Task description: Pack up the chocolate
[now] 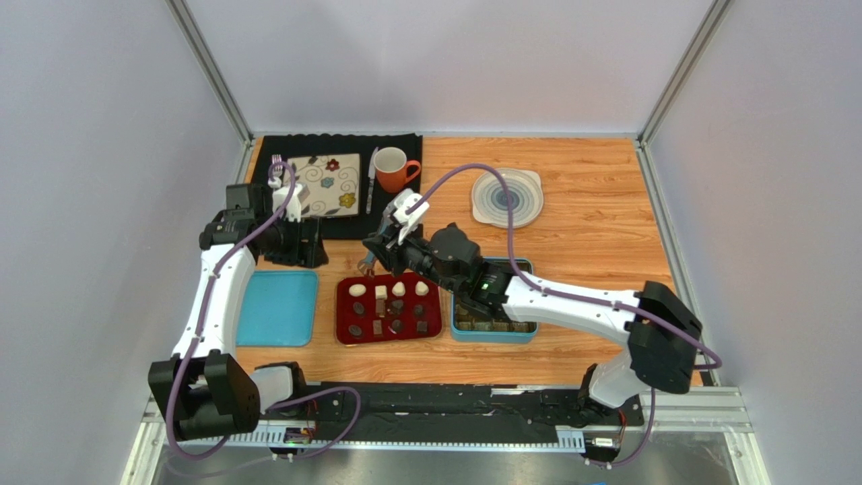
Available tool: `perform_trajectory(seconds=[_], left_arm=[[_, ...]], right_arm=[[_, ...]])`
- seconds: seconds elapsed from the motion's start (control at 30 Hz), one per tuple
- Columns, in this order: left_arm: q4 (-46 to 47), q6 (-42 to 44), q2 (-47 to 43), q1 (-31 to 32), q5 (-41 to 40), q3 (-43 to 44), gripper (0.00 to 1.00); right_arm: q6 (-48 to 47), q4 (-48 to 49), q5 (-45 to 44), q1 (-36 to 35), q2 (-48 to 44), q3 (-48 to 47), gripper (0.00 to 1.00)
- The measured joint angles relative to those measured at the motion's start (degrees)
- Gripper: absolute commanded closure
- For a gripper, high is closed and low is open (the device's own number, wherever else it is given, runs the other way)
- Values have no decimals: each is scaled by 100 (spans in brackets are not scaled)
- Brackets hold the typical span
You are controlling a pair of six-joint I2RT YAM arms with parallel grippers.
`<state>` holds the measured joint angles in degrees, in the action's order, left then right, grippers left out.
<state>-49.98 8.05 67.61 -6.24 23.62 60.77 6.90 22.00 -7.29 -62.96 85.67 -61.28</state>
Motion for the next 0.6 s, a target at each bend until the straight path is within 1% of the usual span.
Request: perform_trajectory(seconds=[0.13,0.27,0.3,0.37,0.43,0.5,0.6], left_arm=[[-15,190,24,-330,83,-590,24],[74,264,199,-612,262,-739,30],[125,269,262,-649,310,-763,31],[210,280,369,-695,365,-817,33],[317,289,396,-702,396,-925,35],[369,315,393,-702,402,-1019,35],[446,398,387,-702,400,-1123,36]], right_arm=[[-98,0,-52,-59,494,-57,100],[-118,35,-138,-66,789,-136,99],[-118,70,-166,-66,868,-168,96],[-116,155,-205,-68,1051,-289,94],[-116,221,-256,-72,1220,-398,89],[-116,291,-313,-79,1384,-518,84],[-116,363,-378,-98,1657,-699,82]])
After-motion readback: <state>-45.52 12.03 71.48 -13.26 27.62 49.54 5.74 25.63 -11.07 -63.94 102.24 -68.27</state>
